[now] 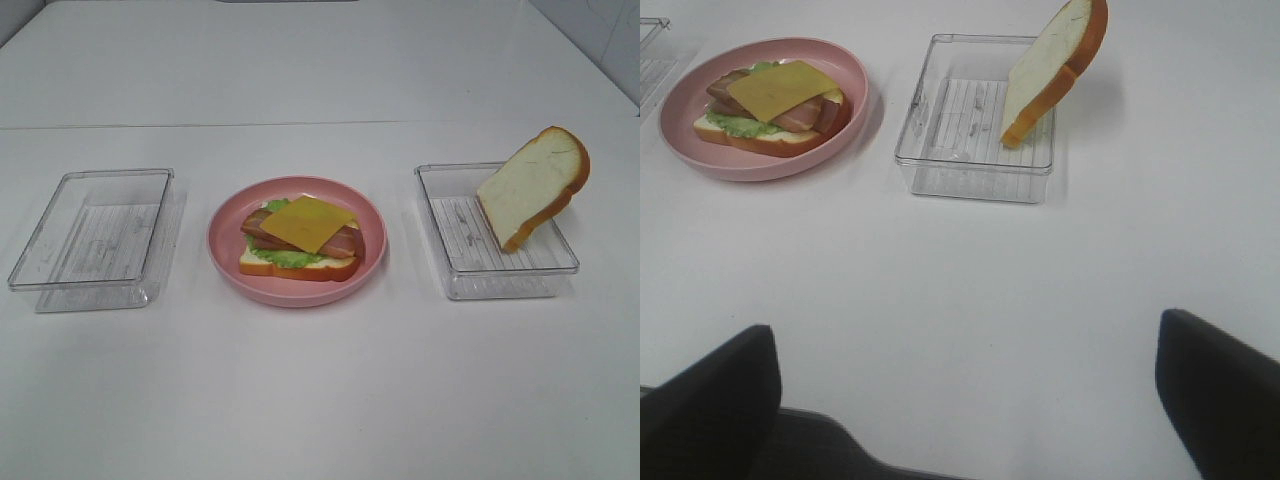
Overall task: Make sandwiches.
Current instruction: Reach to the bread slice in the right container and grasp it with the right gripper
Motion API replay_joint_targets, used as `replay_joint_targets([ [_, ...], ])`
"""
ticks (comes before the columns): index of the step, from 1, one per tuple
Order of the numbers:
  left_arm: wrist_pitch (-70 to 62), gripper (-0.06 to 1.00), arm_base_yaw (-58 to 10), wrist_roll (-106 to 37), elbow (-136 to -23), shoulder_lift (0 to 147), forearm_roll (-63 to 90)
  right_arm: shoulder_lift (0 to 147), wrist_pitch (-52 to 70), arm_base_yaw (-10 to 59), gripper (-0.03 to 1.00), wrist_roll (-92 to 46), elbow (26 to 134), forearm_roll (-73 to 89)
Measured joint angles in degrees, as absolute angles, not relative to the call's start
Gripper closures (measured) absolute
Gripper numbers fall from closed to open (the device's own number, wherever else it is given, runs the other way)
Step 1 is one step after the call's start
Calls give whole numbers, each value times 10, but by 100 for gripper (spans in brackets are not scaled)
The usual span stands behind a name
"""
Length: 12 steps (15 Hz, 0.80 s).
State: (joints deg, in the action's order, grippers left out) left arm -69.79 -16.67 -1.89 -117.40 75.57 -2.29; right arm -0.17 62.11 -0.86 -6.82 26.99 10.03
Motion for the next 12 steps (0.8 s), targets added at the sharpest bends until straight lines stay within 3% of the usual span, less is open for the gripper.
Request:
replay_joint_targets([
  [4,-700,-5,-167,-10,-886,454,-68,-2,621,-9,-2,-68,270,101],
  [12,-701,-5,-167,36,-527,97,-57,-2,621,-9,-2,-68,270,101],
])
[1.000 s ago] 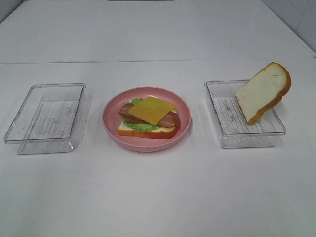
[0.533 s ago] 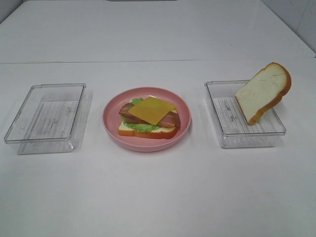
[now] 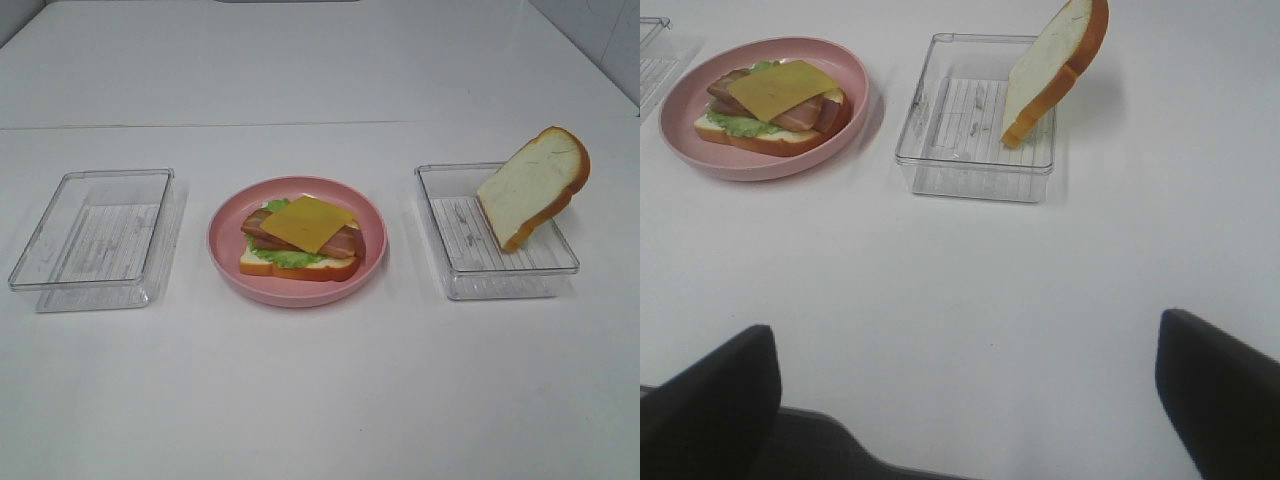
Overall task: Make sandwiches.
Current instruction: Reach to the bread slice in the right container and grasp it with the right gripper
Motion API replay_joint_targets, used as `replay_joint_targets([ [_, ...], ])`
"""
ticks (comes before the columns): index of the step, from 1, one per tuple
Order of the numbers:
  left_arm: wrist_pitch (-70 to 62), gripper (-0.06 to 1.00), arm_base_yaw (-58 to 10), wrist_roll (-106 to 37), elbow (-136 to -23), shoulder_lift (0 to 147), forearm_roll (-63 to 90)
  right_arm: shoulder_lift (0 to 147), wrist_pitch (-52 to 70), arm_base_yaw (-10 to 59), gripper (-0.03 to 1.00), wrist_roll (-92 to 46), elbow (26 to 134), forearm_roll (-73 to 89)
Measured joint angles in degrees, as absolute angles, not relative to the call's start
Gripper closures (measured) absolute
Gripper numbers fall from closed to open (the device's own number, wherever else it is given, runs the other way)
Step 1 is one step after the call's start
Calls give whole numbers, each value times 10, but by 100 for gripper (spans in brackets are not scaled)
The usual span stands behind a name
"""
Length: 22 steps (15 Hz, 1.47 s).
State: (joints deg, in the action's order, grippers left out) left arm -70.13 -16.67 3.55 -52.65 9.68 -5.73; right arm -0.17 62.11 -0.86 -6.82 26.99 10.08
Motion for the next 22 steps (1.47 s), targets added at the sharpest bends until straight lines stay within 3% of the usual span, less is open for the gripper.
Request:
replay_joint_targets([
  [3,-689,-5,-167,36,-390,13,-19,-2,621,-9,-2,-68,270,101],
  [6,-676,-5,-167,-15,-326,-2,44,-2,622,-9,-2,-68,270,101],
  [14,-659,-5,-164,-109,-316,-3,85,-2,622,-9,-2,-68,270,106],
  [17,-643,-5,-97,-109,-316,-3,89,-2,622,-3,-2,-68,270,132],
  [20,-639,-5,30,-109,-316,-3,89,-2,632,15,-2,-68,270,129],
  [22,-638,-5,31,-109,-316,-3,89,-2,635,17,-2,-70,271,128],
])
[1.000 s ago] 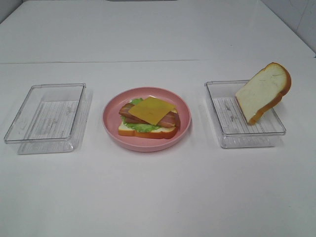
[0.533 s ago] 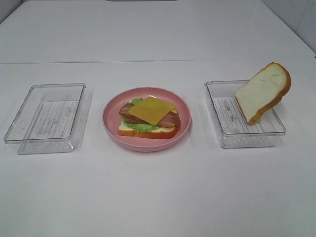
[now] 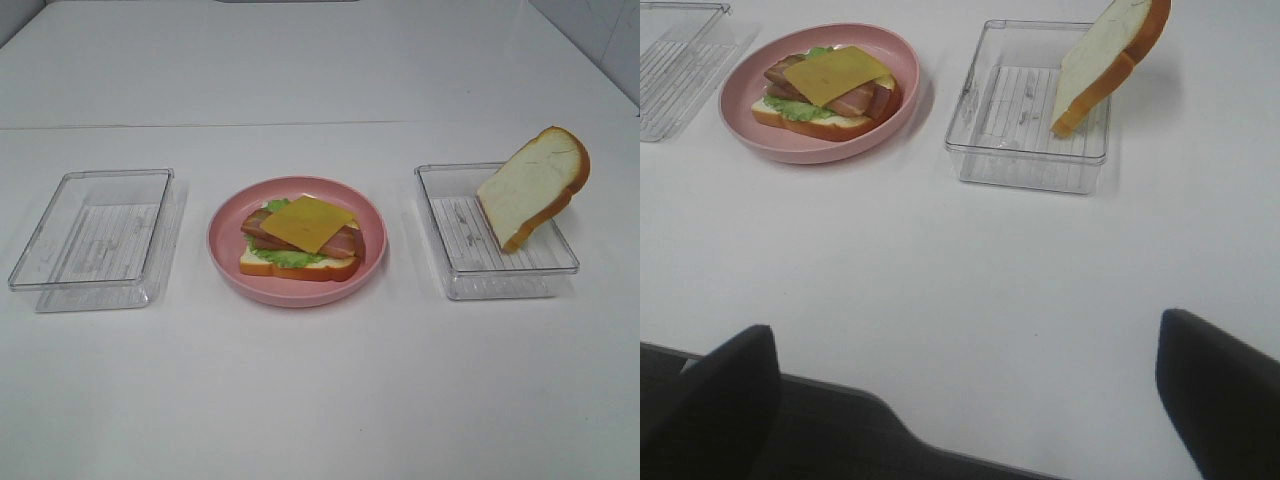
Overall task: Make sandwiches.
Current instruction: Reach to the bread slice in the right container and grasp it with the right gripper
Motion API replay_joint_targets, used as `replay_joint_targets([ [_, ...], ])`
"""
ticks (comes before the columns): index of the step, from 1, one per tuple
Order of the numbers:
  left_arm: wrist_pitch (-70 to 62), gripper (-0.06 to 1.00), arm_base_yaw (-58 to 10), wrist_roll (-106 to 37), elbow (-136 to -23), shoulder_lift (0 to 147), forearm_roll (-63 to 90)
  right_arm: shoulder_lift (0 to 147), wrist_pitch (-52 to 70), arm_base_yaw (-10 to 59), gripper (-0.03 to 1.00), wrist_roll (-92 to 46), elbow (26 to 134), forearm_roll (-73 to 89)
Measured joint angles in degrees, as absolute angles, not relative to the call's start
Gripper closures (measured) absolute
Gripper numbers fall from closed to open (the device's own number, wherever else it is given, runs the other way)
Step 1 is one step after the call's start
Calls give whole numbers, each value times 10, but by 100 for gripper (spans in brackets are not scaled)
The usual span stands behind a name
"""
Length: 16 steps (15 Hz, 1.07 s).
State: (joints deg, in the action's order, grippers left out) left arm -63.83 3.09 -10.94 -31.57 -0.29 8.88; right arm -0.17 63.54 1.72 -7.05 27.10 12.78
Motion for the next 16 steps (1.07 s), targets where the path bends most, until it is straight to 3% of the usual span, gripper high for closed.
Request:
replay_joint_targets([
  [5,-638,-5,31,-109,-316,-3,89,108,644,17,-2,-93,360,100],
  [11,-638,-5,31,-109,-316,-3,88,484,584,17,-2,-108,543,98],
  [16,-638,-5,31,-109,-316,-3,88,796,610,17,-2,-103,772,108],
])
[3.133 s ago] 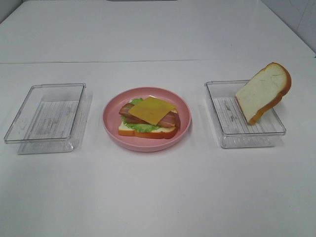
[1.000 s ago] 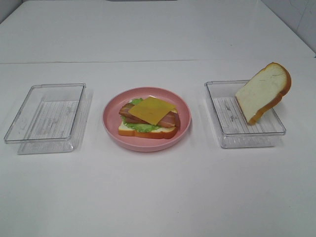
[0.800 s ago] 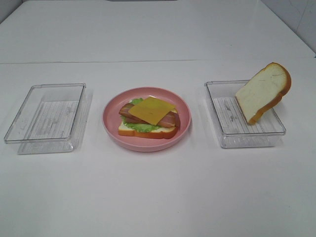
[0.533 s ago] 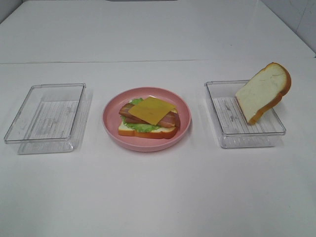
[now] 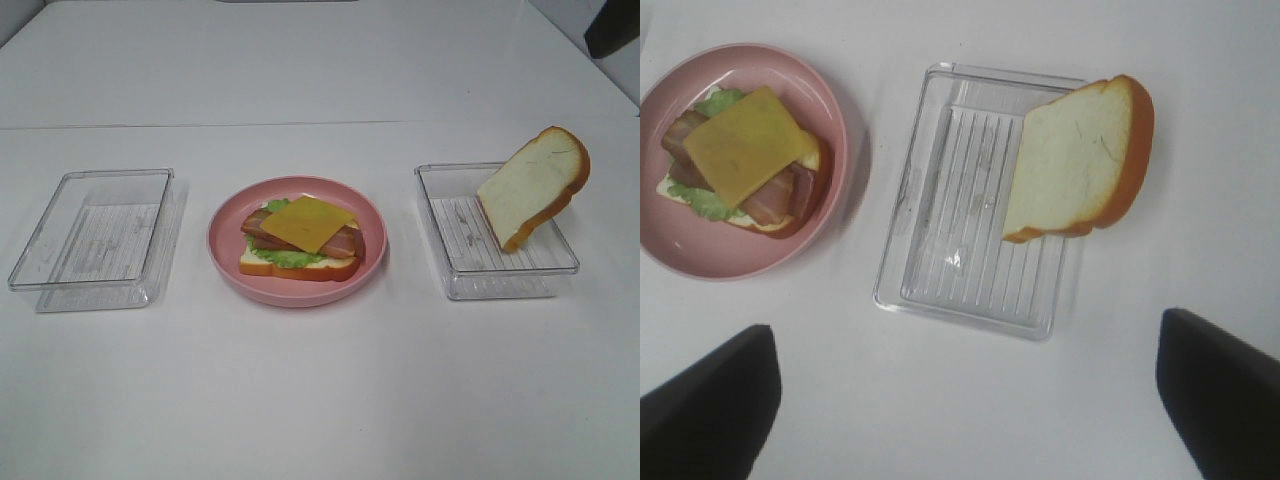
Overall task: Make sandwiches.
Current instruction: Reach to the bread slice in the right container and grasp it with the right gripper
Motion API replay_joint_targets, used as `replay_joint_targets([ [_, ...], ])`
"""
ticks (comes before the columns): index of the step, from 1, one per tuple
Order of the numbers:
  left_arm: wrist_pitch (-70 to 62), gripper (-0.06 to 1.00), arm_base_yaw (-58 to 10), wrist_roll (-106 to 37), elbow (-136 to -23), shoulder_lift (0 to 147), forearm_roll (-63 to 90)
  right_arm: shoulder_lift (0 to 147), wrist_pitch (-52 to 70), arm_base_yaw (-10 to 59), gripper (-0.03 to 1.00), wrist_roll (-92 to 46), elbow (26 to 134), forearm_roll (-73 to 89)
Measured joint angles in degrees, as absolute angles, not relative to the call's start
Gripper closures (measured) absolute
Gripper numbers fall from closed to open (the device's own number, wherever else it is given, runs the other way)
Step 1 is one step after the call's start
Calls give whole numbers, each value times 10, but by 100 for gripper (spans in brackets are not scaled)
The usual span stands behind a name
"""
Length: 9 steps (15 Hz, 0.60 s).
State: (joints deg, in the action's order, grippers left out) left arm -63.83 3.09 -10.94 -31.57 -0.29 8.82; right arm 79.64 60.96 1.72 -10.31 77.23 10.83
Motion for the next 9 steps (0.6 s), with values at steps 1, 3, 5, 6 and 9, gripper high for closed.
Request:
replay_joint_targets([
  [1,-638,-5,31,-109,-316,-3,88,837,617,17,-2,-103,814,107],
  [3,-638,-5,31,-109,-316,-3,88,918,648,17,-2,-95,883,88],
  [5,-638,-5,31,-109,-316,-3,88,994,687,17,-2,-58,938,47],
  [6,-638,-5,31,-109,-316,-3,88,1012,691,16,-2,-47,951,34],
  [9,-638,-5,31,-109,-316,-3,88,1102,696,3,-2,-29,1009,7],
])
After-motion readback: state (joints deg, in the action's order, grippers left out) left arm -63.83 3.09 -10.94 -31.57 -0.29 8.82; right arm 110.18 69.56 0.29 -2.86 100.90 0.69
